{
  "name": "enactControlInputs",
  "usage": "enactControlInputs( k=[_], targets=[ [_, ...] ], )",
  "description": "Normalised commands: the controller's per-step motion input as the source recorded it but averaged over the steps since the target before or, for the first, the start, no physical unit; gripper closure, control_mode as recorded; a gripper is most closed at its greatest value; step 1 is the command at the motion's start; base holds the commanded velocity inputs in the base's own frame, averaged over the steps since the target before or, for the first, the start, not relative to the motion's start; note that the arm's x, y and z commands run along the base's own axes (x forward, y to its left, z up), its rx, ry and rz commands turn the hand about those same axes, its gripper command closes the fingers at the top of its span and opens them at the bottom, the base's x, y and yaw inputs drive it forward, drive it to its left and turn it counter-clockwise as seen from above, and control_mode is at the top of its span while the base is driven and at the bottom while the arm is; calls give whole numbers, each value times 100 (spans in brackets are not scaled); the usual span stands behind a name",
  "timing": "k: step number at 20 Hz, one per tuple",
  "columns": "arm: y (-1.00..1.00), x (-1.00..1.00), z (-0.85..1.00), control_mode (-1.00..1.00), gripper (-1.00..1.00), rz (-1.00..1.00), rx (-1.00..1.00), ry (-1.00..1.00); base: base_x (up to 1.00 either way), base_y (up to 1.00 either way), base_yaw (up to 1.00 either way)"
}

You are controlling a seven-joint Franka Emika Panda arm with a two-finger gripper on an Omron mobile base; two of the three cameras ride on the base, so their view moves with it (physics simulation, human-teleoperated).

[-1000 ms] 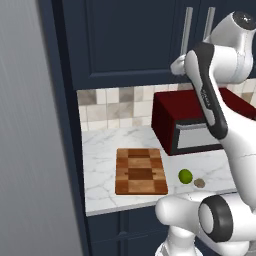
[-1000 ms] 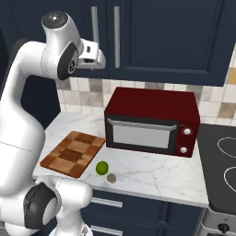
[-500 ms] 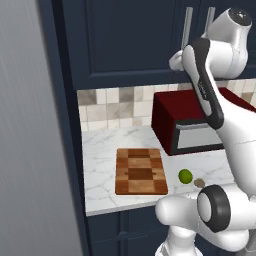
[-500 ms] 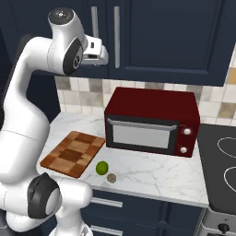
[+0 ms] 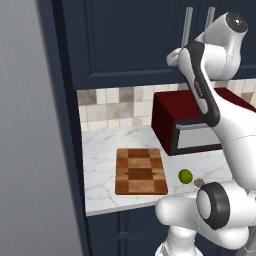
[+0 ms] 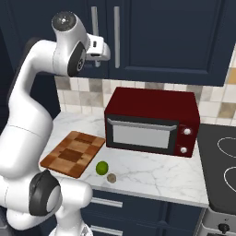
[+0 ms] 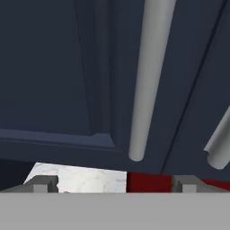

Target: Open the cabinet. Place the bowl and condiment on the counter. Then place the lime and garlic on the cutting board.

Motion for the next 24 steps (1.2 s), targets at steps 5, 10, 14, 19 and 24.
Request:
enactControlInputs(
  k=[5, 10, 14, 19, 24],
  targets=[
    [0, 18, 1, -100, -100, -2, 0, -8, 0, 0, 0],
    [0, 19, 1, -100, -100, -4, 1, -2, 0, 0, 0],
    [0, 21, 7, -100, -100, -7, 3, 0, 0, 0, 0],
    [0, 22, 10, -100, -100, -6, 3, 0, 0, 0, 0],
    [-1, 25, 1, -100, -100, -1, 2, 0, 0, 0, 0]
  ],
)
